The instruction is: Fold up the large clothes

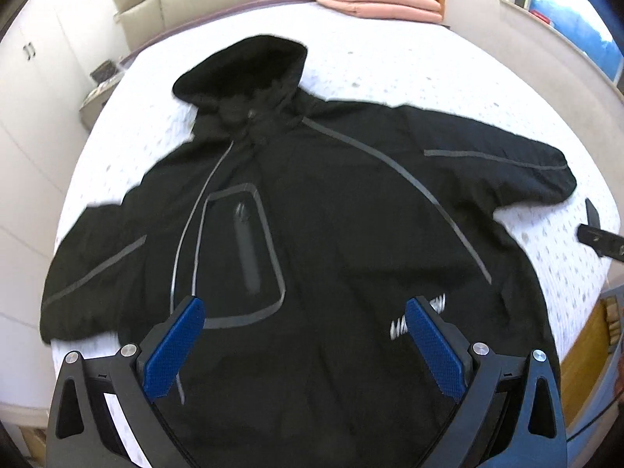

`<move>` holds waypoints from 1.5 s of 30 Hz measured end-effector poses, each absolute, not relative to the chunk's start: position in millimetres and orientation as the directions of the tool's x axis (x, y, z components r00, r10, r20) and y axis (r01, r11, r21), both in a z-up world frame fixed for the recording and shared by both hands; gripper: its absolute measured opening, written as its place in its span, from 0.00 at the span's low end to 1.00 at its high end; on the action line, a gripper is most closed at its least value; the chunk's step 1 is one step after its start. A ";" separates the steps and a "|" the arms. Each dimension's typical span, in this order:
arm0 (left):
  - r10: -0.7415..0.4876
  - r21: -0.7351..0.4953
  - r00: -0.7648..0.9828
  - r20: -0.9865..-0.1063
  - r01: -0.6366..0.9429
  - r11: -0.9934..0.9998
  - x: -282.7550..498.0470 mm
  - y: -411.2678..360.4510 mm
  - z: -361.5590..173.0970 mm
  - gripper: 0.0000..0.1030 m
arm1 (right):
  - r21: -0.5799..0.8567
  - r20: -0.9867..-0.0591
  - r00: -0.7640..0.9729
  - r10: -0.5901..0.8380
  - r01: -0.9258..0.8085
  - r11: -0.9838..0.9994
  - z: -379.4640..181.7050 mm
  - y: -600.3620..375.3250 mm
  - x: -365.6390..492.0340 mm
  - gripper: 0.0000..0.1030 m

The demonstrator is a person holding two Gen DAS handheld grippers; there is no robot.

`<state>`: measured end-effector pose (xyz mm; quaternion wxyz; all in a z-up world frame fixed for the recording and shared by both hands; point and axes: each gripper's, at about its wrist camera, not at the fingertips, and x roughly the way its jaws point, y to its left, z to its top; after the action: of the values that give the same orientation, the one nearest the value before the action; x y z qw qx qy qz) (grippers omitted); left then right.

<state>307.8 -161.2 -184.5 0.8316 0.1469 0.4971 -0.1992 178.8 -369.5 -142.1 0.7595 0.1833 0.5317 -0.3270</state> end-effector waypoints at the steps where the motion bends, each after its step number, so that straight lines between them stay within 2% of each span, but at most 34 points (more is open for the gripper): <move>1: -0.189 0.044 0.426 -0.885 0.480 0.876 313.9 -169.4 -185.0 0.99 | -0.056 -0.926 0.221 -0.305 0.720 0.691 -141.5 -393.0 174.6 1.00; 7: -0.213 -0.011 0.387 -0.897 0.463 0.886 348.5 -225.7 -199.4 0.99 | 0.013 -0.920 0.221 -0.325 0.844 0.536 -157.8 -530.6 168.1 0.99; 9: -0.219 -0.025 0.374 -0.901 0.458 0.888 355.2 -248.4 -208.1 0.99 | 0.013 -0.927 0.195 -0.320 0.871 0.491 -169.0 -579.0 167.9 0.92; 16: -0.200 -0.019 0.352 -0.915 0.455 0.891 378.6 -335.8 -234.8 0.99 | 0.161 -0.949 0.248 -0.193 0.911 0.379 -219.2 -716.4 157.2 0.88; 22: -0.178 0.000 0.330 -0.927 0.474 0.880 390.9 -380.9 -249.0 0.99 | 0.283 -0.939 0.327 -0.105 0.910 0.303 -258.7 -768.7 147.6 0.84; 28: -0.168 0.003 0.298 -0.940 0.498 0.867 393.1 -404.6 -266.5 0.99 | 0.386 -0.912 0.409 -0.037 0.884 0.262 -284.6 -785.6 152.5 0.71; 29: -0.164 0.006 0.293 -0.942 0.503 0.864 392.4 -408.0 -269.5 0.96 | 0.401 -0.904 0.426 -0.032 0.872 0.282 -282.9 -784.3 156.4 0.51; 31: -0.142 0.029 0.287 -0.947 0.519 0.855 390.4 -416.6 -277.4 0.88 | 0.393 -0.905 0.423 -0.029 0.862 0.321 -277.5 -781.7 164.7 0.45; 32: -0.129 0.043 0.288 -0.949 0.525 0.850 389.8 -420.6 -280.4 0.79 | 0.398 -0.901 0.433 -0.035 0.856 0.331 -272.9 -780.3 165.5 0.34; 33: -0.118 0.057 0.288 -0.950 0.533 0.844 389.2 -424.8 -283.0 0.69 | 0.411 -0.894 0.446 -0.030 0.846 0.341 -266.9 -778.2 166.2 0.31; 36: -0.134 0.051 0.289 -0.948 0.555 0.831 386.8 -434.2 -283.7 0.58 | 0.388 -0.881 0.462 -0.100 0.829 0.403 -230.8 -767.2 163.6 0.29; 39: -0.180 0.007 0.266 -0.947 0.578 0.816 384.7 -443.2 -288.8 0.54 | 0.285 -0.887 0.420 -0.195 0.827 0.485 -207.9 -753.2 167.0 0.29; 41: -0.171 -0.001 0.237 -0.956 0.582 0.813 386.0 -448.8 -300.6 0.51 | 0.230 -0.904 0.375 -0.204 0.830 0.508 -217.3 -751.3 174.8 0.29; 45: -0.123 0.065 0.267 -0.956 0.602 0.796 382.2 -459.7 -312.3 0.51 | 0.184 -0.950 0.282 -0.137 0.856 0.483 -269.8 -762.6 177.5 0.30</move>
<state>382.2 -459.7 -312.3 0.7663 0.2148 0.5574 -0.2367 177.5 -762.6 -269.8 0.7104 0.3692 0.4868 -0.3494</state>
